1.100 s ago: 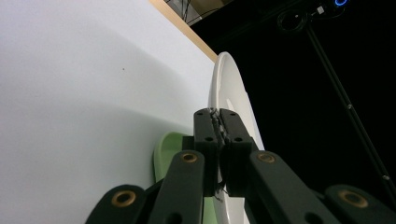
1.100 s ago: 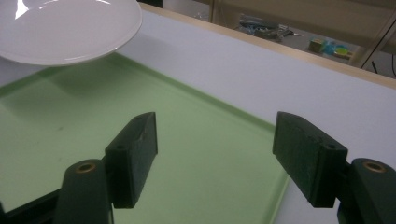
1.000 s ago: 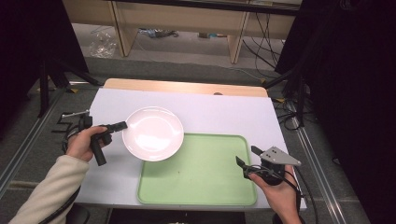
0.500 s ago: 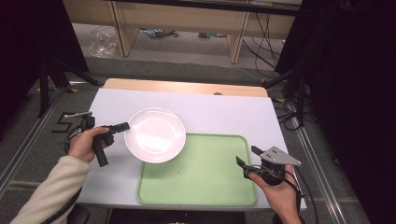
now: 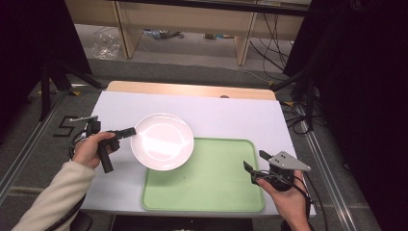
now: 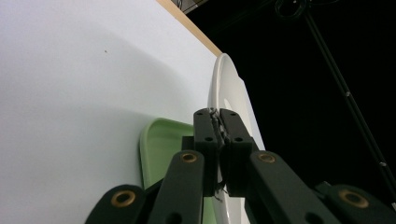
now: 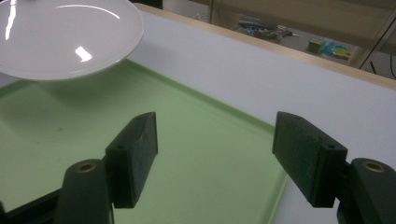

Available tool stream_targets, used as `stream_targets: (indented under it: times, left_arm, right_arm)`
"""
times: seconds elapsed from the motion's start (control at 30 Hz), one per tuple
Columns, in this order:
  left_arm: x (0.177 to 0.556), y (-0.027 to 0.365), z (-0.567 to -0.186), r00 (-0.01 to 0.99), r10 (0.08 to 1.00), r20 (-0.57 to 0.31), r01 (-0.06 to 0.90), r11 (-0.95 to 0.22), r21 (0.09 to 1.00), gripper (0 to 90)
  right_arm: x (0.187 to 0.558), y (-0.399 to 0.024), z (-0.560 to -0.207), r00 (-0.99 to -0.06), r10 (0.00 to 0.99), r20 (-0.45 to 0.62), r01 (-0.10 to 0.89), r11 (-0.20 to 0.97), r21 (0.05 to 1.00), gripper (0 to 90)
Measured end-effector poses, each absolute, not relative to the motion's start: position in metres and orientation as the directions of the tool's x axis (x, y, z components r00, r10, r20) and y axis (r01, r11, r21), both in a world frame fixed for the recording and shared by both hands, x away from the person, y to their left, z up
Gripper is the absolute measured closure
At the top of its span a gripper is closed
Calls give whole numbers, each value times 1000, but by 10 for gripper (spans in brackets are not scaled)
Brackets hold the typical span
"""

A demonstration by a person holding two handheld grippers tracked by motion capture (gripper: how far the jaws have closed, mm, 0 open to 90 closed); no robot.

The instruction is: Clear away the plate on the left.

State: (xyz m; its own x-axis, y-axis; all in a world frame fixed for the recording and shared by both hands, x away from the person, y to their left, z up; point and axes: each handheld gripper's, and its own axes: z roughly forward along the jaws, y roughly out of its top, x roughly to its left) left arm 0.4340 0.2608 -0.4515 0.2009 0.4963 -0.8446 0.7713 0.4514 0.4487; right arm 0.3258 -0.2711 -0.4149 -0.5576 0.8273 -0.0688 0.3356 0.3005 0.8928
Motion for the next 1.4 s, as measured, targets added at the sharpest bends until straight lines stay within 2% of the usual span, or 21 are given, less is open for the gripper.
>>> stream_targets:
  times: [1.4]
  left_arm:
    - [433, 240, -453, 205, 505, -838, 798, 410, 442, 860]
  right_arm:
    - [325, -271, -414, -560, 826, -61, 342, 298, 892, 319]
